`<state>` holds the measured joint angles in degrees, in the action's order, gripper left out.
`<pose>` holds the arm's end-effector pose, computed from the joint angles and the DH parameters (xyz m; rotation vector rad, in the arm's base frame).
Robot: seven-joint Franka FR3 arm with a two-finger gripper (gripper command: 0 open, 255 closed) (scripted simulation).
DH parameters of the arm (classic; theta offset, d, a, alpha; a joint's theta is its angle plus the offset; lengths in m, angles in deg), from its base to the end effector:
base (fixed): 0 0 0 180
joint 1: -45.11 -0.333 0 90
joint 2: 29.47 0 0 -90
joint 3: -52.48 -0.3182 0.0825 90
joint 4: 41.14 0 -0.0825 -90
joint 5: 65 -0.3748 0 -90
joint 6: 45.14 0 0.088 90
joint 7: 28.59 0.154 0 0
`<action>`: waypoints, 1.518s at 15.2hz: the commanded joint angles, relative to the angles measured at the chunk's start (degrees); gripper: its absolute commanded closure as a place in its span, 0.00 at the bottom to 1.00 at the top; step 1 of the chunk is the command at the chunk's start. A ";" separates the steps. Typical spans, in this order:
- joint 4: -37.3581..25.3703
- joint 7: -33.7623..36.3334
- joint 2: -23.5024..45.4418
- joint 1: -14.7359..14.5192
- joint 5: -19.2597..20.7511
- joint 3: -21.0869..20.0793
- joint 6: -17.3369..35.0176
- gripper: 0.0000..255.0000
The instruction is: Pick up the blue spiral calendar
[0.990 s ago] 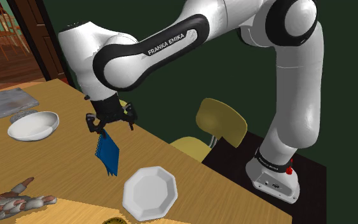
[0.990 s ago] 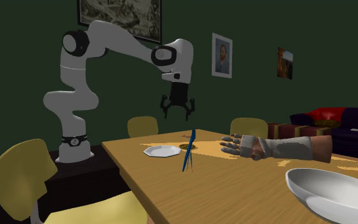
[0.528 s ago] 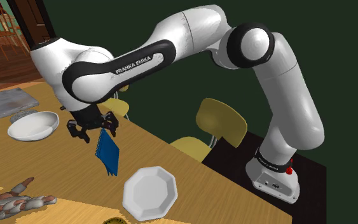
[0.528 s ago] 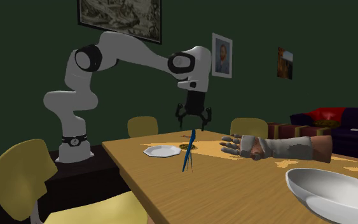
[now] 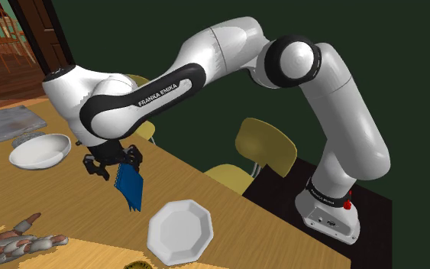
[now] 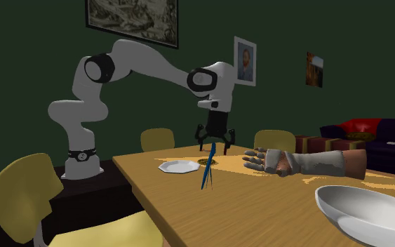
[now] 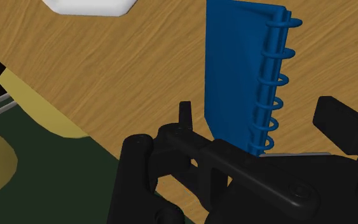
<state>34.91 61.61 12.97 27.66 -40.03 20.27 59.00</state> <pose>0.5452 0.4440 0.2855 2.8341 -0.9799 -0.0186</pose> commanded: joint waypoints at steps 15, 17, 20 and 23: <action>-1.74 -0.51 -1.17 -0.11 -0.64 -0.44 -2.69 1.00; -2.62 -0.75 -1.61 -0.19 -0.89 -0.60 -3.92 1.00; -4.09 -1.11 -2.16 -0.37 -1.23 -0.80 -5.82 1.00; -5.77 -1.47 -2.61 -0.62 -1.52 -0.97 -7.80 1.00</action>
<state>29.46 60.16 10.64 27.09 -41.41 19.40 51.76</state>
